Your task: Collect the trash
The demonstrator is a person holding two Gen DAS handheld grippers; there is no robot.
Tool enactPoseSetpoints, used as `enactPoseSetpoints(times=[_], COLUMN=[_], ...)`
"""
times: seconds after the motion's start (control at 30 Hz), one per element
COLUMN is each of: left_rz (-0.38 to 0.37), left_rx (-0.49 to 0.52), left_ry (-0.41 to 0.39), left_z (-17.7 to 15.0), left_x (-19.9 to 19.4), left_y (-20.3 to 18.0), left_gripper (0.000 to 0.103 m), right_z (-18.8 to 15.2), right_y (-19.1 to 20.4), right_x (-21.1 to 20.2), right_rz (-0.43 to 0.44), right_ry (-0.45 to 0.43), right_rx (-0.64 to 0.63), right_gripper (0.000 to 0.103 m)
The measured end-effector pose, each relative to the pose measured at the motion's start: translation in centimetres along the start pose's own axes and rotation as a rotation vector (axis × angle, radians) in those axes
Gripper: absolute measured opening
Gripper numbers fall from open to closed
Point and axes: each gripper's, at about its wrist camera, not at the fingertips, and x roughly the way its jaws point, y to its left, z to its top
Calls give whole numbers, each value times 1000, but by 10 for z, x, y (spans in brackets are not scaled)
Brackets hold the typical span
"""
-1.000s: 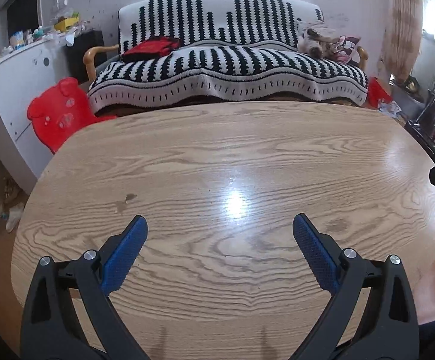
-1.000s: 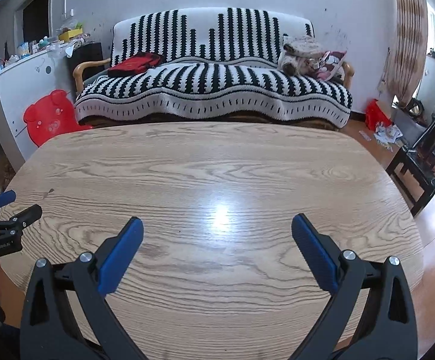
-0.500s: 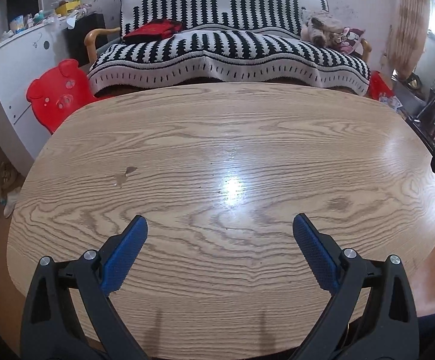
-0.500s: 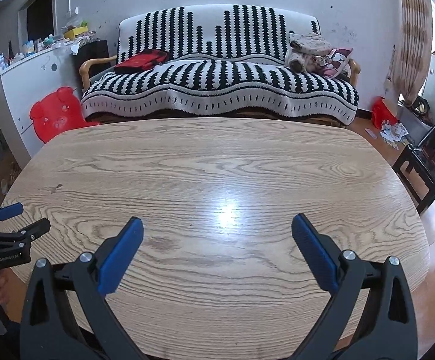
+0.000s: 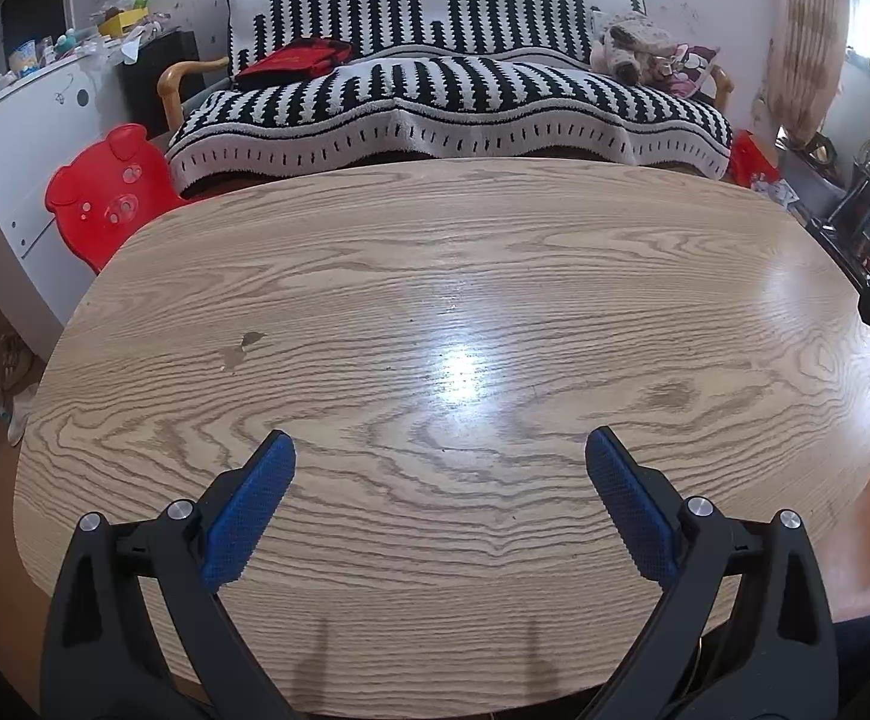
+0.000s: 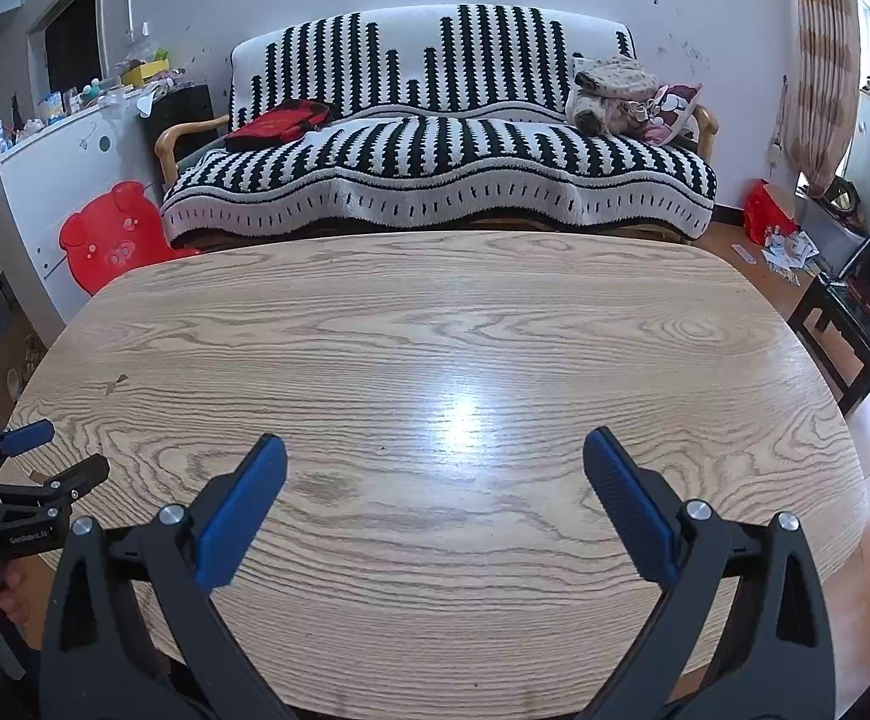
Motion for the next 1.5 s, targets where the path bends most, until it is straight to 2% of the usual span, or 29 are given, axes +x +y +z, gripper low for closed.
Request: enactPoseSetpoints(times=[1.5], left_rz=[5], left_rx=[5], left_ry=[-8], left_z=[4], left_x=[-2], left_y=[4], left_gripper=[95], right_z=[0], right_y=[-1], right_x=[1], right_rz=[3], right_ry=[7], right_rx=[0], right_gripper=[96])
